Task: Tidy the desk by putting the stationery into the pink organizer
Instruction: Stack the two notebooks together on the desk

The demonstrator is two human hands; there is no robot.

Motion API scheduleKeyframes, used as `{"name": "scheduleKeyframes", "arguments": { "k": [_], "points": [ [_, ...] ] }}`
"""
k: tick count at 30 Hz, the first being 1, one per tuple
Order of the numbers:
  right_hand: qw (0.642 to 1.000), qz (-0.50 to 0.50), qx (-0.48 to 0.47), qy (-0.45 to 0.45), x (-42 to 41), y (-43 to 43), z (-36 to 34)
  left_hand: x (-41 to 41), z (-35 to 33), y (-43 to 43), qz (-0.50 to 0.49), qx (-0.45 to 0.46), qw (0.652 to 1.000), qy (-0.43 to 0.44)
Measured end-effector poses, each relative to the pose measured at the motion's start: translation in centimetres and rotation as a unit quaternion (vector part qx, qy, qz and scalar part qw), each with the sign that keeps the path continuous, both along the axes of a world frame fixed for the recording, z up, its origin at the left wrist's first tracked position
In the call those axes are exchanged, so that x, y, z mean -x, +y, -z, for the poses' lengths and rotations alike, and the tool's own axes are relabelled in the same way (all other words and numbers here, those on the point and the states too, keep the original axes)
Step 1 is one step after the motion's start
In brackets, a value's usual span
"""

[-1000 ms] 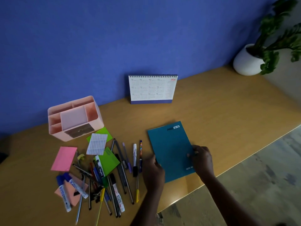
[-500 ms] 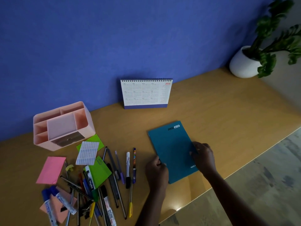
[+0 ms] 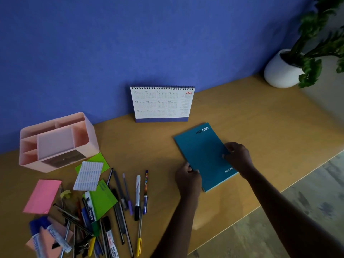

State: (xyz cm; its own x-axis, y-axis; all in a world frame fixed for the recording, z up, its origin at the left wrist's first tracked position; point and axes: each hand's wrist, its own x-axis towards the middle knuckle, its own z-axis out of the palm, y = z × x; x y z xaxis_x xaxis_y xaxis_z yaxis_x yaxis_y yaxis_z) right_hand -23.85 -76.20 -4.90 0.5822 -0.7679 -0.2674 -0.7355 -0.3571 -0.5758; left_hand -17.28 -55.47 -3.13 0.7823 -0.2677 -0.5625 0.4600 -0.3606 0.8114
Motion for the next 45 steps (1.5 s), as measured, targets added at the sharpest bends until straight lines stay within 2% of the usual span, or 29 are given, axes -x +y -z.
{"name": "scheduleKeyframes", "arguments": {
  "k": [5, 9, 13, 20, 25, 30, 32, 34, 35, 37, 39, 41, 45],
  "points": [
    [0.999, 0.021, -0.029, -0.020, 0.7, 1.5, -0.2, 0.1, 0.1, 1.6, -0.026, 0.019, 0.999, 0.014],
    [0.999, 0.024, 0.029, -0.032, 1.5, 3.2, 0.5, 0.2, 0.3, 4.8, -0.034, -0.026, 0.999, -0.019],
    [0.994, 0.060, 0.087, 0.003, 2.4, 5.5, 1.3, -0.6, 1.7, 8.0, -0.067, -0.058, 0.994, -0.057],
    [0.989, 0.127, 0.071, 0.008, 3.8, 8.4, 1.8, -1.6, 1.5, 8.0, 0.014, 0.015, 0.998, 0.053],
    [0.989, 0.132, 0.072, -0.007, 4.0, 9.0, 1.8, -1.9, 0.9, 6.8, 0.016, 0.054, 0.990, 0.126],
    [0.989, 0.140, 0.027, -0.035, 4.1, 9.0, 1.5, -1.6, 0.9, 6.3, 0.014, 0.072, 0.983, 0.167],
    [0.987, 0.145, -0.027, -0.065, 4.4, 8.7, 1.3, -1.9, 0.8, 6.8, 0.024, 0.095, 0.981, 0.166],
    [0.976, 0.141, -0.119, -0.112, 4.7, 8.2, 0.9, -2.2, 0.6, 7.4, 0.035, 0.125, 0.979, 0.160],
    [0.961, 0.140, -0.186, -0.150, 4.9, 7.8, 0.6, -2.4, 0.4, 7.8, 0.042, 0.138, 0.977, 0.159],
    [0.906, 0.124, -0.337, -0.223, 5.3, 7.2, -0.4, -2.8, 0.1, 8.3, 0.056, 0.164, 0.972, 0.159],
    [0.852, 0.077, -0.441, -0.270, 5.6, 6.9, -1.7, -3.2, -0.3, 8.4, 0.061, 0.183, 0.969, 0.156],
    [0.830, 0.074, -0.452, -0.319, 5.5, 6.8, -2.5, -3.6, -0.3, 8.3, 0.052, 0.189, 0.970, 0.144],
    [0.862, 0.140, -0.321, -0.365, 5.5, 5.0, -3.3, -4.0, 0.5, 8.4, 0.007, 0.191, 0.969, 0.153]
  ]
}}
